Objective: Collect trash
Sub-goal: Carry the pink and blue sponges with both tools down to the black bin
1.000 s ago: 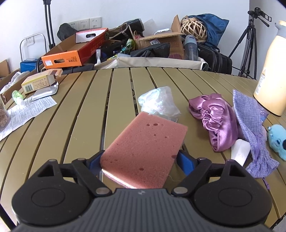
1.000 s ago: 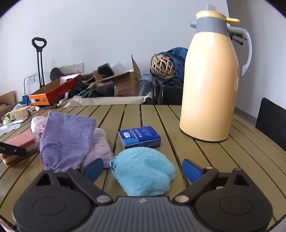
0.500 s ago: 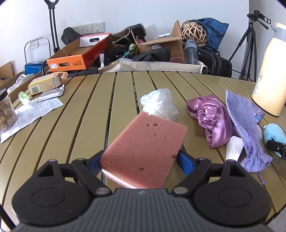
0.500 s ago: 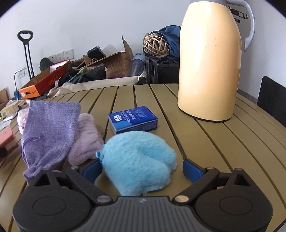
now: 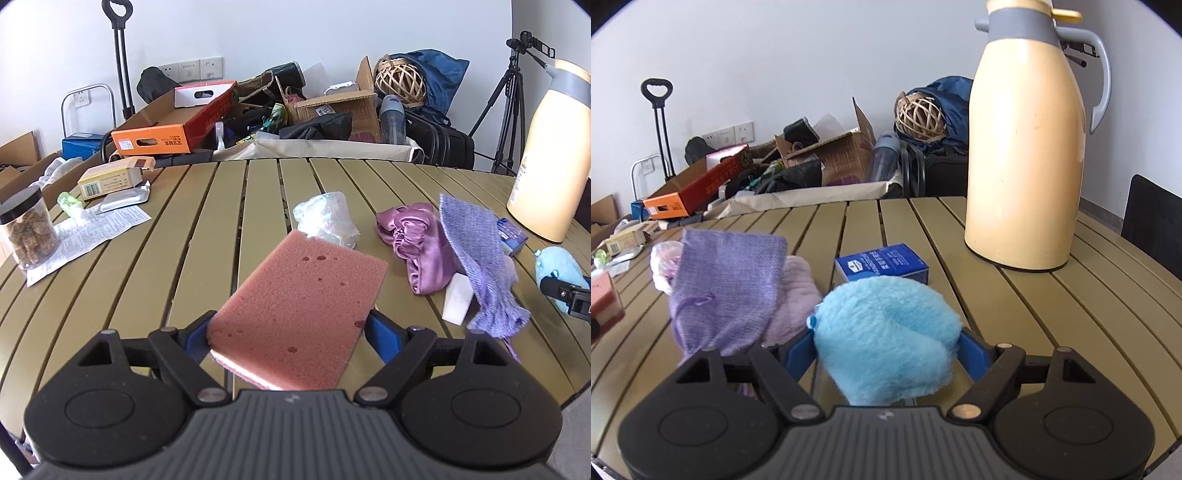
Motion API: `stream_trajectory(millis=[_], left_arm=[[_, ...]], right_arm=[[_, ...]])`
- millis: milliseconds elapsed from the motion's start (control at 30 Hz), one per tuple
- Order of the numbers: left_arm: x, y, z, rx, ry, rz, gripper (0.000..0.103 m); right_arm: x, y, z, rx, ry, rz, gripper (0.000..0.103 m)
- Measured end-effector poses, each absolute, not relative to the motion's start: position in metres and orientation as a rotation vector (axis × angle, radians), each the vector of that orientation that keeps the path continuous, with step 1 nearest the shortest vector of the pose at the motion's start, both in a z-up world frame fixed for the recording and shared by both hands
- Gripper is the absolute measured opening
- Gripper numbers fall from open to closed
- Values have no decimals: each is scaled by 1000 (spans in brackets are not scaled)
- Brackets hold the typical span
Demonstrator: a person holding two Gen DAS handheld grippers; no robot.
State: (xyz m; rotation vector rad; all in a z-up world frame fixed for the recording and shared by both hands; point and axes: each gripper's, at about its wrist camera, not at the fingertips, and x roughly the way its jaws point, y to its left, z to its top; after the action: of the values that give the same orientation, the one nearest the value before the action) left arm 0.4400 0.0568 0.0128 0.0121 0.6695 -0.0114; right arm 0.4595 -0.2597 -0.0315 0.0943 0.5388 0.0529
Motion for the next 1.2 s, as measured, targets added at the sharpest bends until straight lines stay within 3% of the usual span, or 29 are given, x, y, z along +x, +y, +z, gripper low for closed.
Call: stream_trajectory(millis=[667, 1200], left_arm=[[338, 34, 39, 26, 624, -33, 86], [269, 18, 34, 49, 623, -76, 85]], right_arm=[[352, -243, 16, 53, 469, 187, 80], [273, -233, 14, 8, 490, 251, 80]])
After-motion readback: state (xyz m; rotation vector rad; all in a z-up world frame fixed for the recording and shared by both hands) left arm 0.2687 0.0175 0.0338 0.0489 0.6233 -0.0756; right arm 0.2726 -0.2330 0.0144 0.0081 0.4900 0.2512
